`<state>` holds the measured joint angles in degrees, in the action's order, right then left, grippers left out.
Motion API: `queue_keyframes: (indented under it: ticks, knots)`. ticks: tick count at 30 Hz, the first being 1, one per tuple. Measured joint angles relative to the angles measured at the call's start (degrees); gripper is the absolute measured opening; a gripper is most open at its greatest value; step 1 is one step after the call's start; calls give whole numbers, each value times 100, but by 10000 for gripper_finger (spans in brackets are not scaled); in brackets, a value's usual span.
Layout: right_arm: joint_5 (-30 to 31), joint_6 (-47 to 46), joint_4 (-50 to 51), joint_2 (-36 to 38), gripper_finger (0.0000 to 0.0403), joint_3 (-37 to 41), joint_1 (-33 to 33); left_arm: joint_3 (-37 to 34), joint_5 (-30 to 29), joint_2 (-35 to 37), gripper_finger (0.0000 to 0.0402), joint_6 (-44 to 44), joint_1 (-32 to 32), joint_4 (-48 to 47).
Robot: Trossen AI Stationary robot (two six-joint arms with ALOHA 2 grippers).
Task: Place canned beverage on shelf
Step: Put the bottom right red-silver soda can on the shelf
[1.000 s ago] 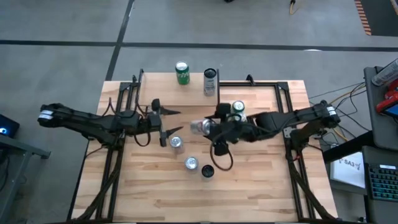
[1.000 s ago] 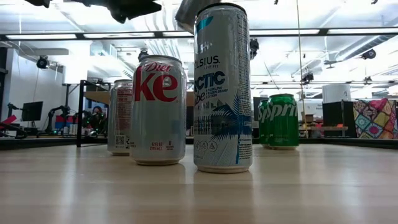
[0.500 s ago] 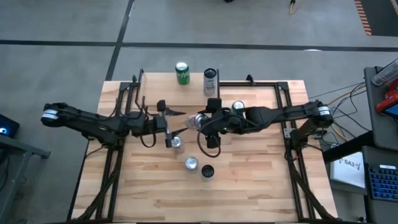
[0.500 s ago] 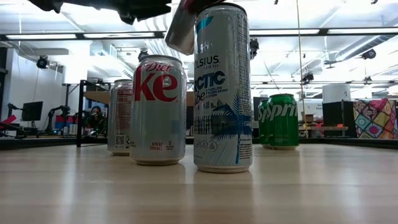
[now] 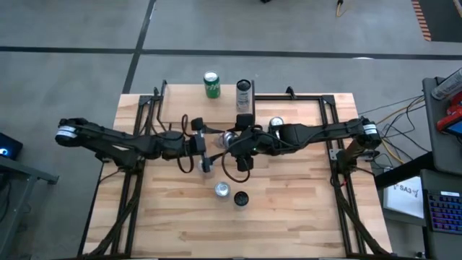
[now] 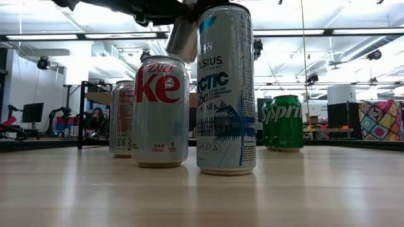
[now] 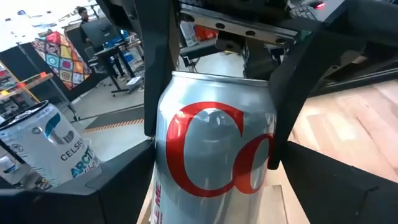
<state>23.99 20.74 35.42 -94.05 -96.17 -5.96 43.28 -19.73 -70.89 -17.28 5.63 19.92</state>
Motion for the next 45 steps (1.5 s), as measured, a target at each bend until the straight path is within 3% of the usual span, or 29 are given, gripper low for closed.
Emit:
queue_keyframes:
  ticks: [21,35,43,45]
  knots:
    - [-8,-169,-273,-13,289,-32,44,16,-78,505,331,-22,-27,-1191]
    - [-1,-370,-385,-8,289,-29,46,10,-299,68,330,20,-29,-625]
    - [17,-354,-448,-8,290,-29,50,10,-538,36,284,-117,-18,-540]
    - [12,-343,-462,-8,312,-29,50,10,-545,41,284,-127,-20,-508]
